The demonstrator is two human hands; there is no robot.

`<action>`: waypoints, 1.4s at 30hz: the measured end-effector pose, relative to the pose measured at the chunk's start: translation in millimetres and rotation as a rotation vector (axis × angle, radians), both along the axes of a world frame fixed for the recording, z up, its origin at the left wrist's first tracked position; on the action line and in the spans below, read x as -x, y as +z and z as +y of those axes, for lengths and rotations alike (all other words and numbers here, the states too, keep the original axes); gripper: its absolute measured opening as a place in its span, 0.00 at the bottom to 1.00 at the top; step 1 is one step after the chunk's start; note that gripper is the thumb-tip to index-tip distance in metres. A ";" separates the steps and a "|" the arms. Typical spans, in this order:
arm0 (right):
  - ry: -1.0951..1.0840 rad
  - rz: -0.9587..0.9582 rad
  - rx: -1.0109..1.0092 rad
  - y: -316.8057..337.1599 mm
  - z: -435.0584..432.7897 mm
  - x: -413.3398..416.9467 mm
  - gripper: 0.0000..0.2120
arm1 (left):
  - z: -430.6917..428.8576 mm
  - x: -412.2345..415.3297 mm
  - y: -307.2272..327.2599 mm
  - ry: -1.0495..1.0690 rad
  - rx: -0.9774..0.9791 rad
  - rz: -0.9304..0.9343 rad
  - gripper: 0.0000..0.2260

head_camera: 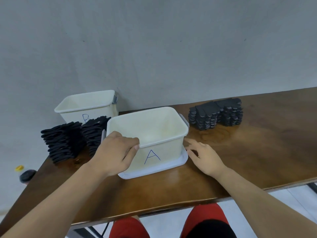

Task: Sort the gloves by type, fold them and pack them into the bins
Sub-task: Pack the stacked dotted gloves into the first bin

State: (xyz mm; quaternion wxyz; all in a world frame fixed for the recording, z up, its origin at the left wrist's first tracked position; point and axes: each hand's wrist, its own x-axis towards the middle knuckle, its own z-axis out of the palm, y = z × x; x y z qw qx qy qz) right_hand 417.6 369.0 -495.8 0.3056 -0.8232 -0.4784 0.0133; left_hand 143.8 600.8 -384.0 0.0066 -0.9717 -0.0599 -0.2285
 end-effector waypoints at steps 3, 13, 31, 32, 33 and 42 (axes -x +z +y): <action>-0.015 -0.028 0.028 2.4 -3.3 7.5 0.25 | 6.9 0.6 1.9 -0.022 0.027 0.036 0.15; -0.013 -0.068 0.019 9.9 -13.3 21.7 0.16 | 2.4 16.9 7.2 -0.085 0.085 0.065 0.15; -0.375 0.298 -0.413 -1.3 -16.1 -14.9 0.20 | -23.2 -96.5 64.4 -0.133 -0.039 0.107 0.22; -0.371 0.295 -0.435 -1.7 -14.7 -20.7 0.20 | -24.4 -115.7 66.6 -0.149 -0.048 0.117 0.21; -0.372 0.276 -0.450 -1.7 -12.7 -27.3 0.20 | -25.5 -135.0 68.4 -0.162 -0.057 0.132 0.19; -0.375 -0.239 -0.381 6.6 10.3 -126.1 0.24 | -25.6 -307.6 68.5 -0.140 -0.085 0.310 0.16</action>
